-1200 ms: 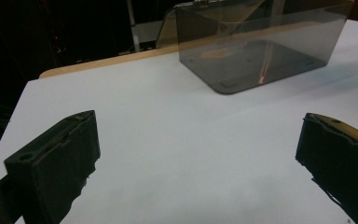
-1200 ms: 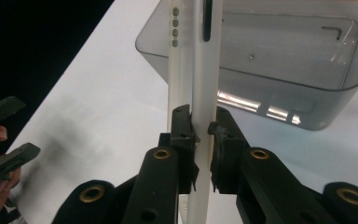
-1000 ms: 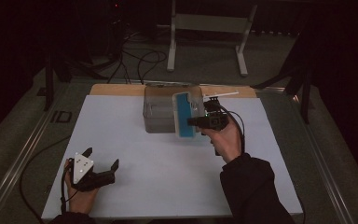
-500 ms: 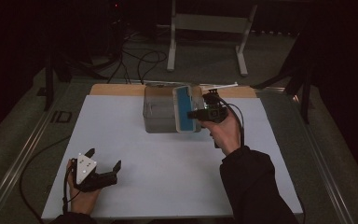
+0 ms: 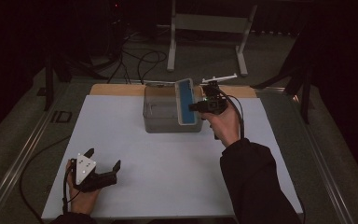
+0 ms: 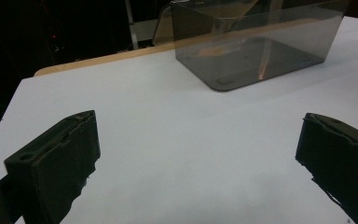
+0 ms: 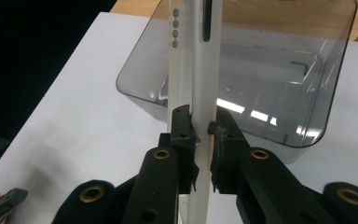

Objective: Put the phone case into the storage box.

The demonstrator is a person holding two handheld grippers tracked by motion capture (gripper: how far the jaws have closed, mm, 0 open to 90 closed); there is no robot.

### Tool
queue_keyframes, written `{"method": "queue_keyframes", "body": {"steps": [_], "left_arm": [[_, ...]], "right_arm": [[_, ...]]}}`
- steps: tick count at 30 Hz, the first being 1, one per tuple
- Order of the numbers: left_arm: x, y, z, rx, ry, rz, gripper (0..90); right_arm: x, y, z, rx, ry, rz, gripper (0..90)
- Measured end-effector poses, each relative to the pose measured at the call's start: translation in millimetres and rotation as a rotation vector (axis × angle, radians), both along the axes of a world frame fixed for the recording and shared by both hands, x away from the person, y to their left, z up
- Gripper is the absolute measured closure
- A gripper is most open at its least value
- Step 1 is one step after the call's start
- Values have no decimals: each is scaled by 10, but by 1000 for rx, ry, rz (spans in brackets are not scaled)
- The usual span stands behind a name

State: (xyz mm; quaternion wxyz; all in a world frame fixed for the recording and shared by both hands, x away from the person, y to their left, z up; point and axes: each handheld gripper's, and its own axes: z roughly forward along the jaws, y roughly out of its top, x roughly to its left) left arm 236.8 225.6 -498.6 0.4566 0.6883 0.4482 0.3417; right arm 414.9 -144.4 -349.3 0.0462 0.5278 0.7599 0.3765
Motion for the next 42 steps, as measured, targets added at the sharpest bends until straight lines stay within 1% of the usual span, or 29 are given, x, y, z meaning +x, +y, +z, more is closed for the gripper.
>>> {"method": "queue_keyframes", "body": {"steps": [10,21,24,26,32,35,37,42], "left_arm": [[-2,0,2,-1,-2,-1,5],[-1,-1,2,-1,-4,-2,5],[-1,1,2,-4,-5,1,5],[-1,1,2,-6,-6,2,5],[-2,4,4,-4,-5,1,5],[-2,3,3,-4,-5,0,5],[-4,5,5,-4,-5,1,5],[-4,9,5,-5,-4,2,5]], "right_arm": [[127,24,55,-19,-1,-31,823],[280,2,137,-45,-5,-83,823],[323,11,139,-54,-2,-94,823],[352,21,134,-70,1,-97,823],[420,29,117,-82,8,-112,823],[447,26,113,-86,15,-129,823],[464,22,107,-97,11,-137,823],[507,3,88,-102,8,-159,823]]}}
